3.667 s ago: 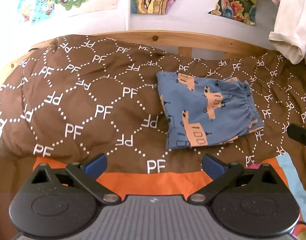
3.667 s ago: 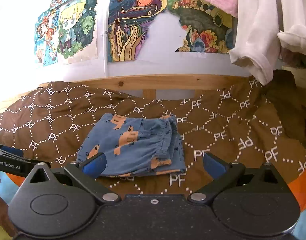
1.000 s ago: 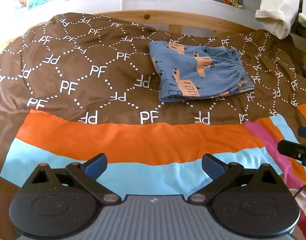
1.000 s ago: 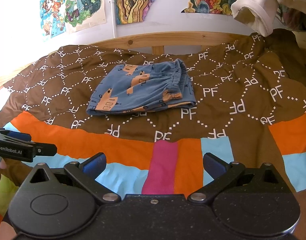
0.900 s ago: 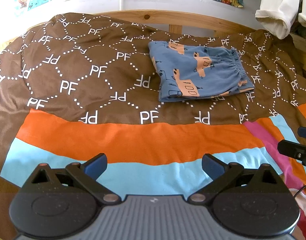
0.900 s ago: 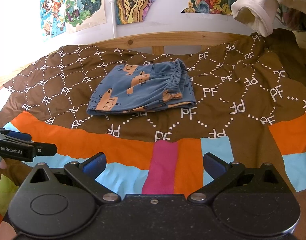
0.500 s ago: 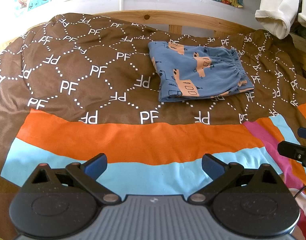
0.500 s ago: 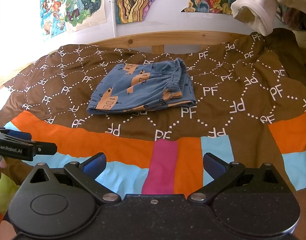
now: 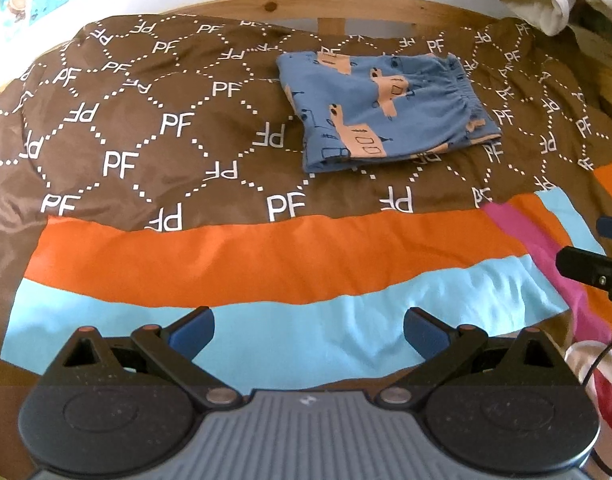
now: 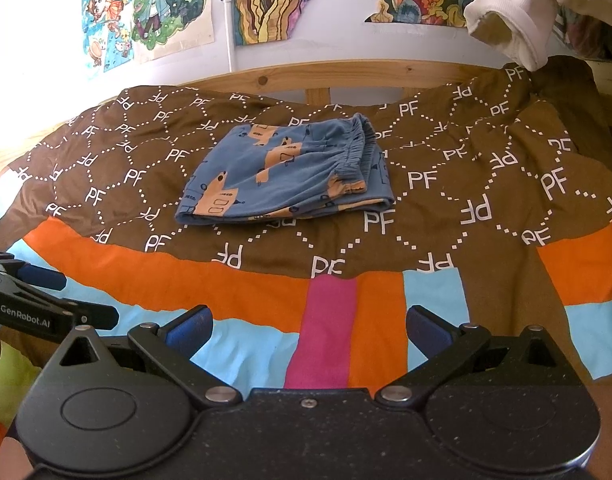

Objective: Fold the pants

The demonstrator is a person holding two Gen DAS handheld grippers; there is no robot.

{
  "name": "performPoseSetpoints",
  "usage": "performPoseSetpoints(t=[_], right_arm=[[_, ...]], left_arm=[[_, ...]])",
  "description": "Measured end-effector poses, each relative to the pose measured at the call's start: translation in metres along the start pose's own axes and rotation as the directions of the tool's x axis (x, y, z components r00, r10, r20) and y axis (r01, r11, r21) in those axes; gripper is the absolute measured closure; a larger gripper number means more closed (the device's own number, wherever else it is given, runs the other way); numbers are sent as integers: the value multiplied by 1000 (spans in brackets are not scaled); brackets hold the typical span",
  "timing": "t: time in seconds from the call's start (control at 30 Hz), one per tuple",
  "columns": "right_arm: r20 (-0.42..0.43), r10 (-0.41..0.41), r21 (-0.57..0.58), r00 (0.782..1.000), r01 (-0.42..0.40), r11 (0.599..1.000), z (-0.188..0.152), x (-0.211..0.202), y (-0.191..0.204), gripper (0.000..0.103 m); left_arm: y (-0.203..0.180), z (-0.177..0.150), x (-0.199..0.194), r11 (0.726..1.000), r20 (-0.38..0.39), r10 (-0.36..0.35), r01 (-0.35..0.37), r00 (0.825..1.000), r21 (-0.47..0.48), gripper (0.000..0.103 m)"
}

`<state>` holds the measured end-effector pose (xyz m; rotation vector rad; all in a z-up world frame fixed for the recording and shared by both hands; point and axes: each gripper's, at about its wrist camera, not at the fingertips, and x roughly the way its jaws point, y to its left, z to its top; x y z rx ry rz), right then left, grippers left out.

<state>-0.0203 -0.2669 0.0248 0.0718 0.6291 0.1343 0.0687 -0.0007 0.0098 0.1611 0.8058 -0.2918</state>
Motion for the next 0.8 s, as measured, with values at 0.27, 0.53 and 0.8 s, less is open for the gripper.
performPoseSetpoints(t=[0.27,0.53,0.8], right_arm=[[-3,1,-1,1000,-1,1000,0,-1,1,1],[-5,0,-1,1000,0,1000,-1,-1,1,1],[-6,2,-2,1000,-2,1000,-3,-2,2,1]], left_arm=[[-2,0,-2,1000,1,-13,13,1000,16,0],[-4,0,-4,1000,10,-7,7,1000,25,0],[-5,-1,-5,999,16,-8,8,1000,32,0]])
